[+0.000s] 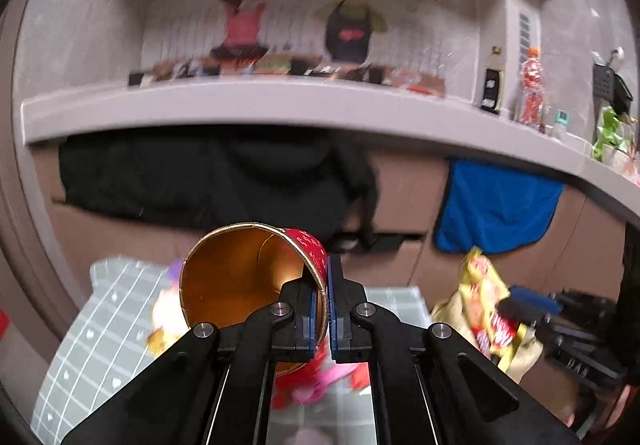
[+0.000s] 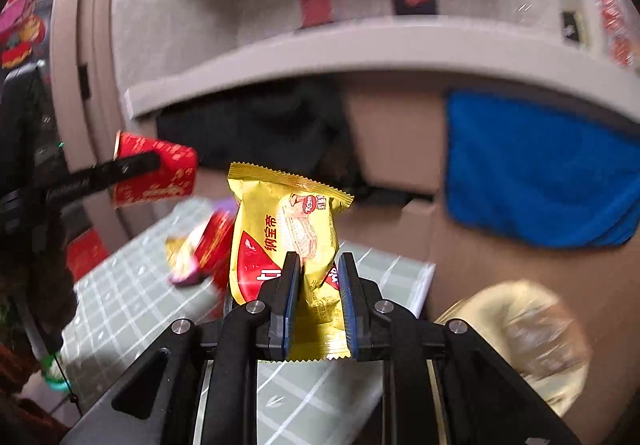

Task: Collect trash
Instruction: 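Carry the cup and wrapper to the bin and open both tools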

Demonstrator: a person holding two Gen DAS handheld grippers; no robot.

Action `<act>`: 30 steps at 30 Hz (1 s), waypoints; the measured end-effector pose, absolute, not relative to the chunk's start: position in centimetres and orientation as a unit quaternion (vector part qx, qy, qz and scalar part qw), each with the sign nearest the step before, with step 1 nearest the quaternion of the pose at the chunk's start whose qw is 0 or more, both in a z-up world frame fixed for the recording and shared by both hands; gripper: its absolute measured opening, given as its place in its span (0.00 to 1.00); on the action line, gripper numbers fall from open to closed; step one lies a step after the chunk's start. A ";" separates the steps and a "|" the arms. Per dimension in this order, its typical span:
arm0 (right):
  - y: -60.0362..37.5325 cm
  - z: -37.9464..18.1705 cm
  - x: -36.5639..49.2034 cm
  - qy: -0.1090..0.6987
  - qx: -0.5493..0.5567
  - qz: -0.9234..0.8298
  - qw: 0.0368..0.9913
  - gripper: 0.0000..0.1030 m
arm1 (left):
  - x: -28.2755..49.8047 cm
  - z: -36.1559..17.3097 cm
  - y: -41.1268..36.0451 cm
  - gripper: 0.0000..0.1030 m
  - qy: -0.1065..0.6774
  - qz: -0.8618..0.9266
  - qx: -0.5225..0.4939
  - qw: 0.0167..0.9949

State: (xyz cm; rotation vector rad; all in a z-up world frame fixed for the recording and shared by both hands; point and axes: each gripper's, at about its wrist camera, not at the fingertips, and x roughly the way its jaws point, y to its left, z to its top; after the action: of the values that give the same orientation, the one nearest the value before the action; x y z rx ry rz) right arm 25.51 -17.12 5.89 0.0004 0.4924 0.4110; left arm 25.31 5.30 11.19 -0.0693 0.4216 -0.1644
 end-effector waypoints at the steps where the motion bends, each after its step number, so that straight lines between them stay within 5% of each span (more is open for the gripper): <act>1: -18.4 6.9 25.6 0.232 0.003 0.191 0.954 0.18 | 25.4 11.7 4.5 0.04 0.206 -0.087 -0.034 0.974; 13: -31.5 11.0 25.3 0.192 0.009 0.054 0.980 0.18 | 28.0 13.8 -11.0 0.04 0.177 -0.199 0.004 0.964; 30: -38.0 4.4 27.1 0.247 0.052 0.008 0.968 0.18 | 32.4 5.8 -21.2 0.04 0.296 -0.286 -0.006 0.911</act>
State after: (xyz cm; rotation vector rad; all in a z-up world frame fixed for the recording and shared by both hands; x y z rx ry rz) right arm 27.06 -38.03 4.44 0.1049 0.5001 0.0162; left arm 32.42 -21.16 5.76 -0.0128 0.6112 -0.5898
